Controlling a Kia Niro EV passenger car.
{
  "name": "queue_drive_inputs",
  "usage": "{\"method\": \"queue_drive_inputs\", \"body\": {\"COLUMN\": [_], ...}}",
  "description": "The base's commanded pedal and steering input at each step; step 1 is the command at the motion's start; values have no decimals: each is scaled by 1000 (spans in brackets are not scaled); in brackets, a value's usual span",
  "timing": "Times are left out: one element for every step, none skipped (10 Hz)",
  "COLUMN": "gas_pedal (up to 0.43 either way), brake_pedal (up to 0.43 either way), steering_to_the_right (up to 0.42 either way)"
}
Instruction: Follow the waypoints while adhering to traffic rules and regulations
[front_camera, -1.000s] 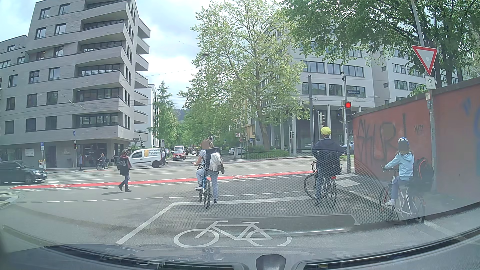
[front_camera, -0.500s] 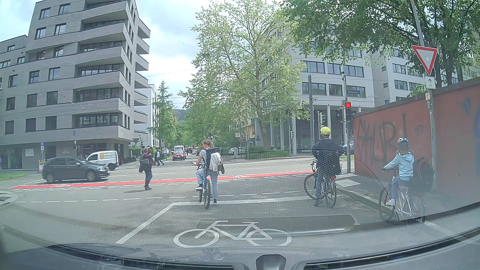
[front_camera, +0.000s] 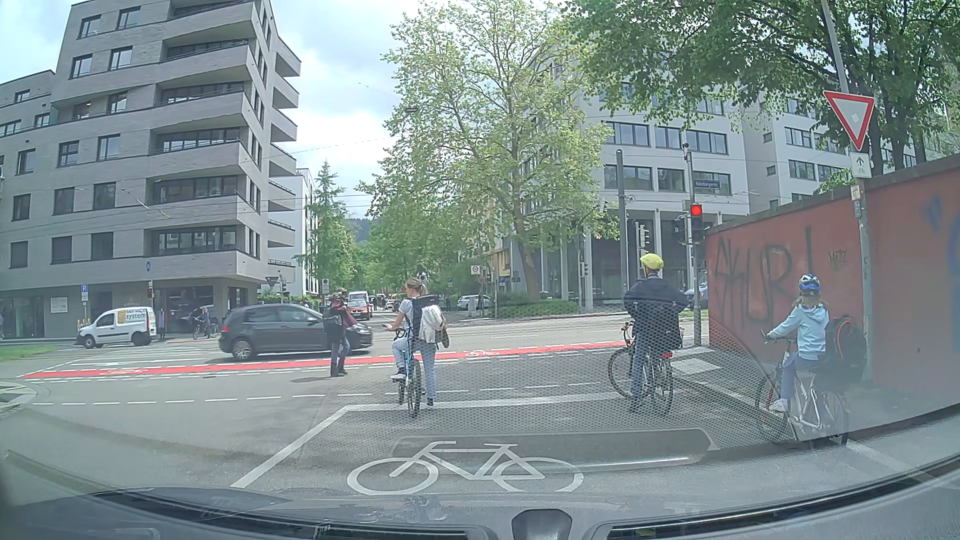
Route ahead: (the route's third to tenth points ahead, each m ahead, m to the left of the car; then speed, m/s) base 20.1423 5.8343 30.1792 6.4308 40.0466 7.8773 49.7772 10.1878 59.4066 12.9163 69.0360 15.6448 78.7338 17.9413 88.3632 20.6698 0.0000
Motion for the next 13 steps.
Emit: {"method": "queue_drive_inputs", "body": {"gas_pedal": [0,0,0,0,0,0,0,0,0,0,0,0,0], "brake_pedal": [262,262,262,262,262,268,262,262,262,268,262,262,262], "steering_to_the_right": [-16,-16,-16,-16,-16,-16,-16,-16,-16,-16,-16,-16,-16]}}
